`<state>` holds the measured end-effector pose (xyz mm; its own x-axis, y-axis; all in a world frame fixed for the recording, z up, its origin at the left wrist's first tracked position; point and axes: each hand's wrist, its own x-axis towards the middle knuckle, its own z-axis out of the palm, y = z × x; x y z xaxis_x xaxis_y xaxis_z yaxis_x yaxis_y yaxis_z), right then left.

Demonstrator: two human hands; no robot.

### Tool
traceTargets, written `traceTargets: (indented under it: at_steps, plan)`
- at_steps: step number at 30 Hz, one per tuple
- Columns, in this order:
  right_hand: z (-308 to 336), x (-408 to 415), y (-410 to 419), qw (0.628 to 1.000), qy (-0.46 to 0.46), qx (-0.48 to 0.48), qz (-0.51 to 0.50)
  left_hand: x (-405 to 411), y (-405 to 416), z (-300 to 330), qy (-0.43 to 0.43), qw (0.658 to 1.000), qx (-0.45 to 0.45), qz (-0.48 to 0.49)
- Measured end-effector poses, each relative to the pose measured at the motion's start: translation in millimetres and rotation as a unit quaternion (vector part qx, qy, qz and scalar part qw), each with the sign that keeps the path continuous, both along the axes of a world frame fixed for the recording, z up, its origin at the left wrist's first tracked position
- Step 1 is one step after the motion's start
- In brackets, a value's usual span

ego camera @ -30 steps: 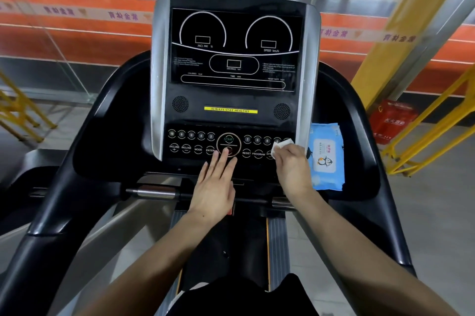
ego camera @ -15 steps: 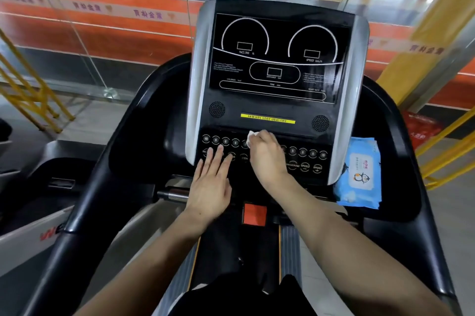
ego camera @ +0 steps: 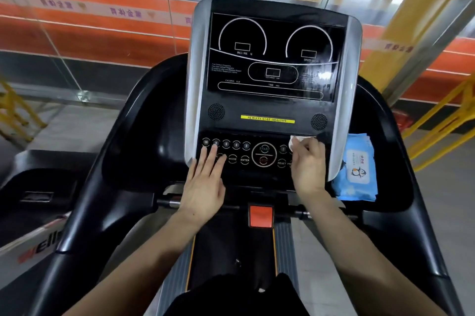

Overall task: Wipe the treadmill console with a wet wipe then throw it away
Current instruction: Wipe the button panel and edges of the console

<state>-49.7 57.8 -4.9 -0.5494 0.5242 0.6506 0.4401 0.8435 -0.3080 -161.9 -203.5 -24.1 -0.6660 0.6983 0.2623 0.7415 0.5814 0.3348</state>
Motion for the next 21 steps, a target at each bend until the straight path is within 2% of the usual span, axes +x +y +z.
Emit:
traceTargets:
  at_steps: [7, 21]
  plan:
    - [-8, -50, -45, 0.999, 0.0, 0.0, 0.048, -16, -17, 1, 0.009, 1.0, 0.001, 0.01]
    - [16, -142, -156, 0.975, -0.111, 0.0, 0.192, -38, -64, -1, -0.034, 0.997, -0.032, 0.053]
